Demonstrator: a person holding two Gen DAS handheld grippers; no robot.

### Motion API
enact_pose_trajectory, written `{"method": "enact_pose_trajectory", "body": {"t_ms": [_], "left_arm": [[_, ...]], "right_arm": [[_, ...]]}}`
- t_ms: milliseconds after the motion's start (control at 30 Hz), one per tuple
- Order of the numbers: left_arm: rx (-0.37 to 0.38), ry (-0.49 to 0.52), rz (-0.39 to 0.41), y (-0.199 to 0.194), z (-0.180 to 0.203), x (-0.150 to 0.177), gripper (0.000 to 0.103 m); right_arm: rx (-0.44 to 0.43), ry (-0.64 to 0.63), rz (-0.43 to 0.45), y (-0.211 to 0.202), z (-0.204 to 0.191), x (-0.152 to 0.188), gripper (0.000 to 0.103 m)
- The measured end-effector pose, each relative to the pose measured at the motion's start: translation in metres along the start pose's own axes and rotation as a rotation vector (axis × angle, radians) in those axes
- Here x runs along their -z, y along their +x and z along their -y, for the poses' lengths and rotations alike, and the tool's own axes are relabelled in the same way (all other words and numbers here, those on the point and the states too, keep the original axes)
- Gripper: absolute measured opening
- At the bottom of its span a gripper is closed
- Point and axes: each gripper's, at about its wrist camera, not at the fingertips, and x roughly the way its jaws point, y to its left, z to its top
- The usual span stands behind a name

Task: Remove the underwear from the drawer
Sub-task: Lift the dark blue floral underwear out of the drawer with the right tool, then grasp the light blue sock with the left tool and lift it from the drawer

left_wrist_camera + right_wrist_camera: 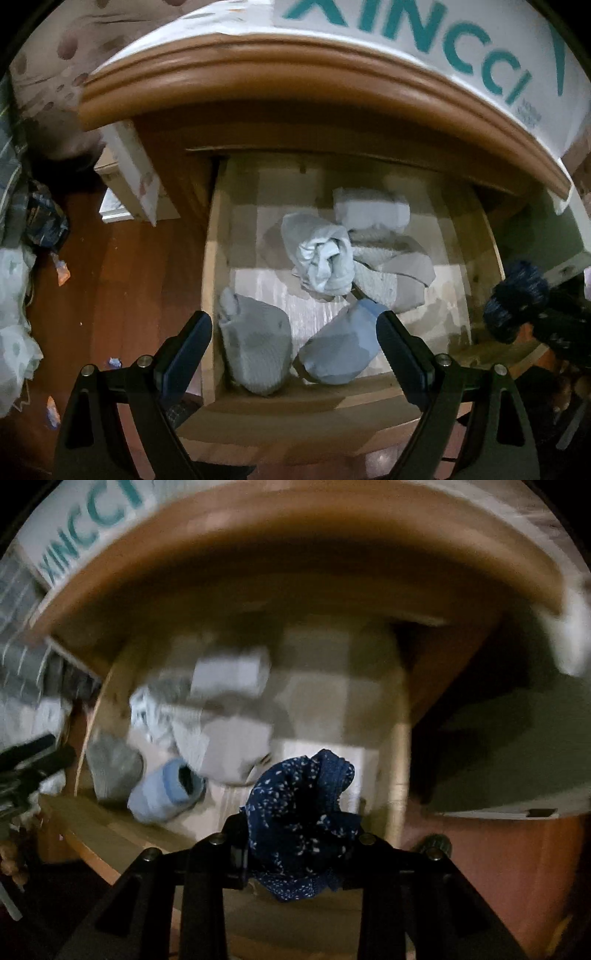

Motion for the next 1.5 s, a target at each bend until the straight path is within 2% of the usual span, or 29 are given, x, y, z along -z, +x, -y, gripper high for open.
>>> {"method": "enact_pose_trajectory", "body": {"t_ms": [67, 133, 200, 300, 433, 500, 667, 767, 933, 1033, 1133, 1200, 1433, 1500], "left_arm": [[-0.017, 0.018, -0.009, 0.005, 0.005, 0.0, 0.089], [-0.008, 0.026, -0.034, 0.01, 0.008, 0.002, 0.09], [-0.005, 0.034, -0.055, 0.015, 0.013, 0.003, 0.09], [-0.011, 0.074, -0.094, 0.024, 0.024, 0.005, 0.09], [0.049, 0.102, -0.16, 0.038, 0.038, 0.006, 0.09], [0.079, 0.089, -0.198, 0.046, 0.042, 0.004, 0.09], [0.05, 0.096, -0.261, 0.062, 0.052, -0.001, 0.09], [0.07, 0.091, -0.322, 0.073, 0.053, 0.002, 0.09], [0.023, 0.141, -0.391, 0.085, 0.059, -0.002, 0.09], [0.047, 0.145, -0.441, 0.094, 0.062, -0.006, 0.09], [0.04, 0.172, -0.479, 0.104, 0.066, -0.007, 0.089], [0.069, 0.177, -0.493, 0.107, 0.07, -0.011, 0.09], [-0.003, 0.225, -0.573, 0.133, 0.077, -0.021, 0.089], [0.007, 0.228, -0.605, 0.138, 0.078, -0.021, 0.088]], "right_arm": [[-0.016, 0.013, 0.08, -0.01, -0.002, -0.005, 0.032], [-0.042, 0.042, 0.123, -0.017, -0.001, -0.004, 0.032], [-0.063, 0.06, 0.138, -0.036, 0.001, -0.002, 0.032], [-0.072, 0.063, 0.151, -0.042, 0.007, -0.005, 0.032], [-0.093, 0.09, 0.147, -0.036, 0.012, 0.0, 0.032], [-0.077, 0.089, 0.156, -0.034, 0.013, 0.002, 0.032], [-0.052, 0.105, 0.242, -0.054, 0.018, 0.001, 0.032], [-0.038, 0.13, 0.295, -0.067, 0.026, 0.0, 0.032], [-0.025, 0.173, 0.333, -0.08, 0.041, -0.002, 0.032], [-0.004, 0.182, 0.355, -0.086, 0.045, -0.002, 0.032], [-0.001, 0.193, 0.363, -0.09, 0.05, -0.002, 0.032], [-0.003, 0.203, 0.359, -0.089, 0.052, -0.003, 0.032], [-0.025, 0.192, 0.351, -0.086, 0.048, -0.006, 0.032], [-0.028, 0.193, 0.356, -0.087, 0.048, -0.006, 0.032]]}}
